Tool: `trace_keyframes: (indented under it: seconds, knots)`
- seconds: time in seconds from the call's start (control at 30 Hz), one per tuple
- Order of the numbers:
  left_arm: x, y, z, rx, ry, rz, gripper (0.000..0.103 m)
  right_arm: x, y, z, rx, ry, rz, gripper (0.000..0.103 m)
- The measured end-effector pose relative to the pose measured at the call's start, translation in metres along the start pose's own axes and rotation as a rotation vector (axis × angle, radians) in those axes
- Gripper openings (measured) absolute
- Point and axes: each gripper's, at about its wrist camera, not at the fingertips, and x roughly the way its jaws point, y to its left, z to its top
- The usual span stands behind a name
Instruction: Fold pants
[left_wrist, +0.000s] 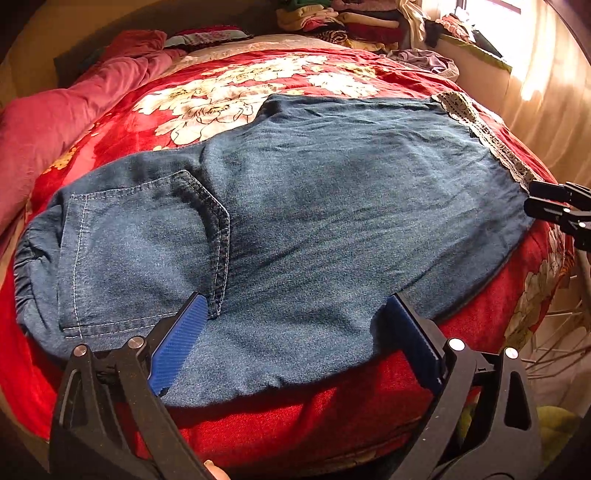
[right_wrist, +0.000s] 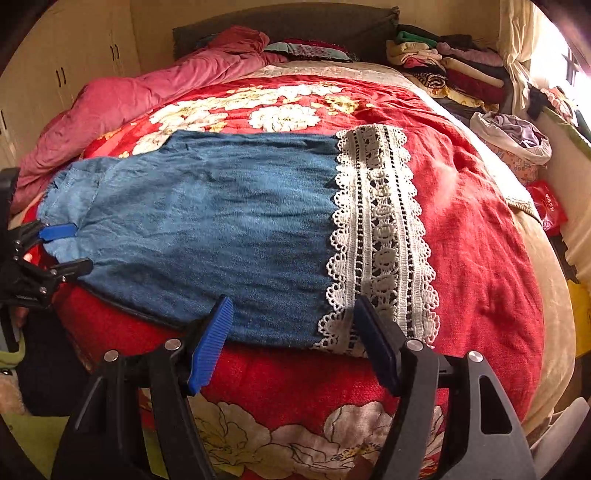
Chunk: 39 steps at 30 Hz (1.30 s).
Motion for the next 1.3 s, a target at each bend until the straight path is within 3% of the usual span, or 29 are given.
trace_keyframes:
  seconds: [0.27, 0.3, 0.33, 0.67, 1.0, 1.3]
  knots:
    - [-0.023, -0.004, 0.007, 0.007, -0.085, 0.013, 0.091, -0.022, -0.017, 0.003, 0.043, -0.038, -0.055, 0.067]
    - [-0.028, -0.004, 0.008, 0.005, -0.101, 0.007, 0.091, -0.024, -0.019, 0.003, 0.049, -0.039, -0.062, 0.079]
    - [-0.033, -0.004, 0.010, 0.000, -0.111, 0.003, 0.091, -0.026, -0.021, 0.002, 0.058, -0.046, -0.067, 0.085]
    - [-0.057, -0.014, 0.022, -0.040, -0.162, -0.079, 0.093, -0.046, -0.038, -0.002, 0.134, -0.102, -0.061, 0.085]
    - [-0.050, -0.038, 0.044, 0.004, -0.140, -0.142, 0.093, -0.040, -0.044, -0.012, 0.181, -0.096, -0.025, 0.085]
    - [-0.021, -0.066, 0.086, 0.064, -0.082, -0.197, 0.093, -0.023, -0.050, -0.018, 0.224, -0.070, 0.015, 0.085]
